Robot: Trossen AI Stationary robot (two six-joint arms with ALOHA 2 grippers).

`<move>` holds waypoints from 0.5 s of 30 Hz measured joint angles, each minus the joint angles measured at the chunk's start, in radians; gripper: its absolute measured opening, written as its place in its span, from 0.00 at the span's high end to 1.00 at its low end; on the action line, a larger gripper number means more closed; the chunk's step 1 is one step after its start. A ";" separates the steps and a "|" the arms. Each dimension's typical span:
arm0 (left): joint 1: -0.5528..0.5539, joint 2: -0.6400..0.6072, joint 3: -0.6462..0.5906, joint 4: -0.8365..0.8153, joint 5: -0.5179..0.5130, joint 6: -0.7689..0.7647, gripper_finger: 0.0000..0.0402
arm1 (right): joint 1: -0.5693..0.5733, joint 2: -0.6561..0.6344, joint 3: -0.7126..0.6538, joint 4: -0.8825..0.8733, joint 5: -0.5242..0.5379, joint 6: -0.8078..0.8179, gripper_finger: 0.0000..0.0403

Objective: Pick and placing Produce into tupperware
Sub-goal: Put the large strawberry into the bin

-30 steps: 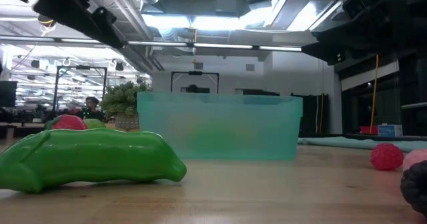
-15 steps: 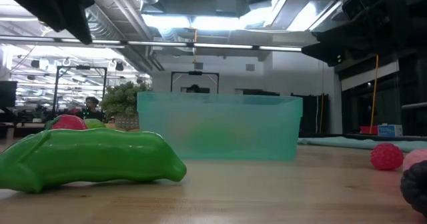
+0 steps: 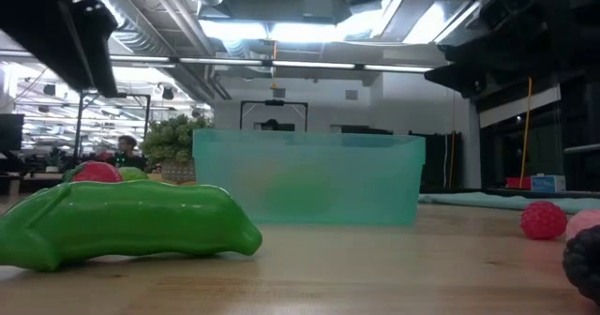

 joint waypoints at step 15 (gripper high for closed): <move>-0.006 0.082 0.000 -0.013 0.064 -0.020 0.28 | 0.000 0.017 0.000 -0.034 0.000 0.047 0.21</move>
